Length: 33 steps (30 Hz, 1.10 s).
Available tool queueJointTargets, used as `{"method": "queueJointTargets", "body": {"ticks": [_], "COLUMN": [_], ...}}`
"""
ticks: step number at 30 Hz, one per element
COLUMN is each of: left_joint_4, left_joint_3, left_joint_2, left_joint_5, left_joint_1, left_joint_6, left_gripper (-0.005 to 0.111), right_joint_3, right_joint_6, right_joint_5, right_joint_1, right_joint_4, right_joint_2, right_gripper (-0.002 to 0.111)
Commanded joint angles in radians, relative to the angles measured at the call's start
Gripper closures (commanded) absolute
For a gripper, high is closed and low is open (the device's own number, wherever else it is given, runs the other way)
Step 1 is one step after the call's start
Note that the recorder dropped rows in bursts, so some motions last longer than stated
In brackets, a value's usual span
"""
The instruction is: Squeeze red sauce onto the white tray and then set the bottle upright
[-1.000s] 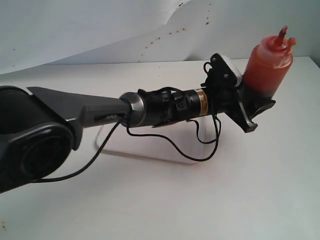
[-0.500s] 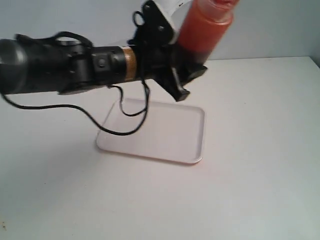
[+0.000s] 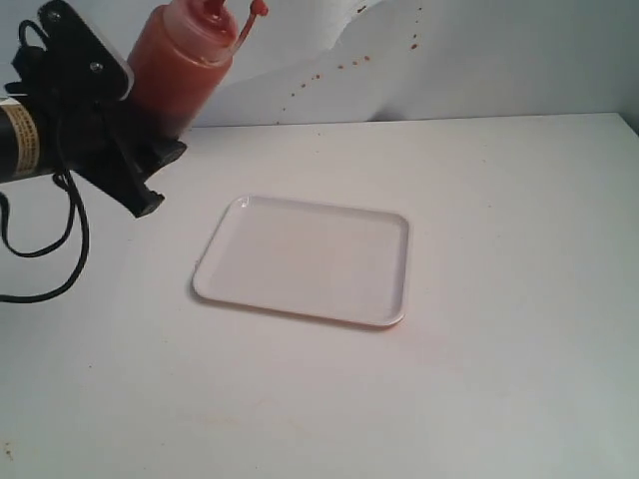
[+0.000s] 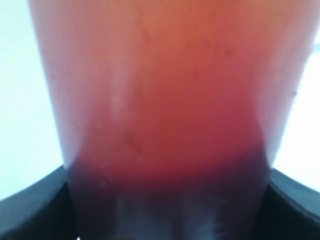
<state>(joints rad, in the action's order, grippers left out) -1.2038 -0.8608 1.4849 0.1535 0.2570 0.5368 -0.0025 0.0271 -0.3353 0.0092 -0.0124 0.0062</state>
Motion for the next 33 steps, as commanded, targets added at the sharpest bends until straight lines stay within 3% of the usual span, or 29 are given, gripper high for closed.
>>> {"method": "queueJointTargets", "body": {"ticks": [1, 9, 13, 18, 24, 33], "left_joint_4": [-0.04, -0.305, -0.527, -0.541, -0.541, -0.541], "left_joint_3": [0.015, 0.016, 0.016, -0.009, -0.082, -0.152], "left_joint_2": [-0.051, -0.054, -0.054, -0.051, -0.051, -0.051], "left_joint_5": [-0.054, -0.129, -0.139, -0.18, -0.186, -0.215], "left_joint_1": [0.0, 0.0, 0.015, 0.015, 0.015, 0.015], "left_joint_6": [0.0, 0.0, 0.0, -0.112, -0.188, -0.365], "left_gripper": [0.107, 0.107, 0.107, 0.107, 0.107, 0.107], "right_joint_3": [0.002, 0.002, 0.002, -0.031, -0.208, -0.469], "right_joint_6": [0.033, -0.015, -0.064, -0.141, -0.139, -0.108], "right_joint_5": [0.037, 0.406, 0.431, 0.412, 0.414, 0.414], "right_joint_1": [0.001, 0.001, 0.003, 0.073, 0.255, 0.491], "right_joint_4": [-0.085, 0.323, 0.398, 0.387, 0.325, 0.325], "right_joint_2": [-0.006, -0.006, -0.006, -0.006, 0.062, 0.559], "right_gripper": [0.108, 0.108, 0.108, 0.108, 0.108, 0.108]}}
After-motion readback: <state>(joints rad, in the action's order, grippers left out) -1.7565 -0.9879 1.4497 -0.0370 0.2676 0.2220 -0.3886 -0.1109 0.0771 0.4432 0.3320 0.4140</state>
